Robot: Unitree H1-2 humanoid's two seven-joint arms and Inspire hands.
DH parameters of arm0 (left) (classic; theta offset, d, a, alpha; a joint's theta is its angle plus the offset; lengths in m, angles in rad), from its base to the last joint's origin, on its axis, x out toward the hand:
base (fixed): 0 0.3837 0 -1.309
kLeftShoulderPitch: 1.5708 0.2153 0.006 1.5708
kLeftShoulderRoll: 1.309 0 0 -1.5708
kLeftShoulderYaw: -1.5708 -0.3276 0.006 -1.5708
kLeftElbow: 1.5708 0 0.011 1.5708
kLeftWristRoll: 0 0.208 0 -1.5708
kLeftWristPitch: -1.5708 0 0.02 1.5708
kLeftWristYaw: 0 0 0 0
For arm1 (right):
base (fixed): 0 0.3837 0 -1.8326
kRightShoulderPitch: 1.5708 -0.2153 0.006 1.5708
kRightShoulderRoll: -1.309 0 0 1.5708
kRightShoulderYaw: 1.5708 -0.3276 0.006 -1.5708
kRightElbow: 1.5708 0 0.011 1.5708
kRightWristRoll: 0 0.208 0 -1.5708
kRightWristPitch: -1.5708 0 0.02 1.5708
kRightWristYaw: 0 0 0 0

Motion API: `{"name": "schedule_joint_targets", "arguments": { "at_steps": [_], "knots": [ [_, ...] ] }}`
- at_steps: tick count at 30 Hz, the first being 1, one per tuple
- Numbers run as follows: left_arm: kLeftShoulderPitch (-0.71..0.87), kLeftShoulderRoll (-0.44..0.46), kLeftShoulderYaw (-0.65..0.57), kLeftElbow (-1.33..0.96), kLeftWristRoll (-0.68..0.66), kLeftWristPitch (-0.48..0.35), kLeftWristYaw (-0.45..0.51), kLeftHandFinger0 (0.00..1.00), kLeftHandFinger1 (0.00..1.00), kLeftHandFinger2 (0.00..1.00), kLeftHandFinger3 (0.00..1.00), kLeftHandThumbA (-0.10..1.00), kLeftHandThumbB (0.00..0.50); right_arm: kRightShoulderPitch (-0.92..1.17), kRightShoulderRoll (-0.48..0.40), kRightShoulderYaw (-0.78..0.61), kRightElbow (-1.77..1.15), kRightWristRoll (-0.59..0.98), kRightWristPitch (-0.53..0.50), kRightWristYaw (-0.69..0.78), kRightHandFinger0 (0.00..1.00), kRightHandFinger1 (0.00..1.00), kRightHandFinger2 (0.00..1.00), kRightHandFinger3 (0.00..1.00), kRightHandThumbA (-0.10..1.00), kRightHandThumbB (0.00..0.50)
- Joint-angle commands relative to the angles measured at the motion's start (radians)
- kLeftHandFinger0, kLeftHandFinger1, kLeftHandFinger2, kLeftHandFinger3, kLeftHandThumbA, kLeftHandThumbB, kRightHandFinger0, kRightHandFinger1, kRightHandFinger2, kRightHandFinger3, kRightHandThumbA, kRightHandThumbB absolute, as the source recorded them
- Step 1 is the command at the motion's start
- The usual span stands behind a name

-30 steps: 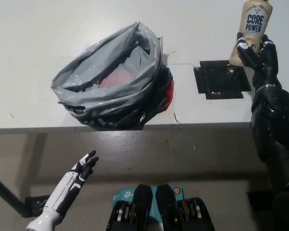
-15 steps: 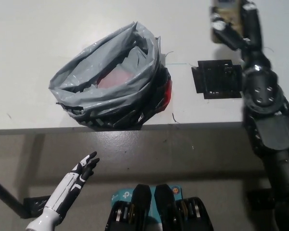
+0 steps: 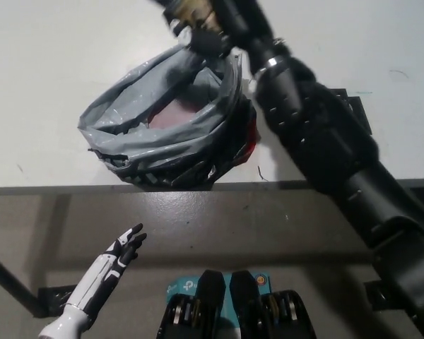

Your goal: Use the right hand to pick up a bottle of protein shake and place it into a plastic bag on the left side

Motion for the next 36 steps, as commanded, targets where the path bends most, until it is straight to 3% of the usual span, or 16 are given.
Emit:
{"name": "schedule_joint_targets", "arguments": {
  "at_steps": [1,2,4,8,10,14,15,16,17,18,21,26,32,36],
  "knots": [
    [-0.026,0.021,-0.002,-0.044,0.001,0.005,-0.023,1.00,1.00,1.00,1.00,1.00,0.211,-0.159,0.035,0.129,0.128,-0.233,-0.070,-0.156,0.00,0.08,0.35,0.41,0.10,0.286],
    [-0.027,0.020,-0.004,-0.047,0.003,0.013,-0.024,1.00,1.00,1.00,1.00,1.00,0.221,-0.166,0.041,0.152,0.159,-0.249,-0.074,-0.176,0.00,0.02,0.28,0.35,0.09,0.290],
    [-0.027,0.018,-0.003,-0.052,0.000,0.021,-0.024,1.00,1.00,1.00,1.00,1.00,0.233,-0.174,0.051,0.193,0.209,-0.269,-0.073,-0.183,0.00,0.00,0.24,0.31,0.12,0.283],
    [-0.034,0.025,-0.004,-0.052,0.008,0.009,-0.027,1.00,1.00,1.00,1.00,1.00,0.198,-0.173,0.050,0.246,0.274,-0.293,-0.086,-0.206,0.00,0.00,0.23,0.25,0.22,0.290],
    [-0.036,0.027,-0.006,-0.056,0.006,0.013,-0.034,1.00,1.00,1.00,1.00,1.00,0.179,-0.164,0.041,0.268,0.286,-0.303,-0.061,-0.170,0.00,0.00,0.24,0.23,0.33,0.285],
    [-0.042,0.027,-0.003,-0.055,0.000,0.015,-0.042,1.00,1.00,1.00,1.00,1.00,0.179,-0.147,0.024,0.283,0.317,-0.314,-0.070,-0.172,0.00,0.00,0.17,0.22,0.35,0.366],
    [-0.043,0.028,-0.004,-0.057,0.008,0.019,-0.040,1.00,1.00,1.00,1.00,1.00,0.186,-0.140,0.015,0.281,0.315,-0.309,-0.069,-0.147,0.09,0.16,0.37,0.41,0.41,0.388],
    [-0.044,0.028,-0.005,-0.055,0.009,0.017,-0.039,1.00,1.00,1.00,1.00,1.00,0.183,-0.136,0.007,0.277,0.310,-0.299,-0.070,-0.108,0.40,0.52,0.66,0.69,0.51,0.393],
    [-0.046,0.027,-0.005,-0.052,0.009,0.015,-0.039,1.00,1.00,1.00,1.00,1.00,0.183,-0.133,-0.001,0.271,0.306,-0.288,-0.072,-0.064,0.40,0.52,0.66,0.69,0.51,0.393],
    [-0.046,0.027,-0.005,-0.050,0.010,0.009,-0.038,1.00,1.00,1.00,1.00,1.00,0.181,-0.126,-0.020,0.267,0.285,-0.277,-0.065,0.002,1.00,1.00,1.00,1.00,0.74,0.477],
    [-0.051,0.029,-0.006,-0.045,0.007,0.001,-0.043,1.00,1.00,1.00,1.00,1.00,0.171,-0.098,-0.060,0.236,0.232,-0.245,-0.061,0.071,1.00,1.00,1.00,1.00,0.83,0.474],
    [-0.056,0.026,-0.005,-0.047,0.010,0.010,-0.040,1.00,1.00,1.00,1.00,1.00,0.173,-0.071,-0.097,0.201,0.152,-0.241,-0.049,0.112,1.00,1.00,1.00,1.00,0.89,0.449],
    [-0.061,0.025,-0.003,-0.044,0.006,0.008,-0.046,1.00,1.00,1.00,1.00,1.00,0.159,-0.063,-0.134,0.125,0.048,-0.207,-0.076,0.131,1.00,1.00,1.00,1.00,1.00,0.451],
    [-0.074,0.030,0.003,-0.042,0.000,0.027,-0.055,1.00,1.00,1.00,1.00,1.00,0.191,-0.059,-0.175,0.005,-0.127,-0.116,-0.080,0.177,1.00,1.00,1.00,1.00,1.00,0.473]
  ]
}}
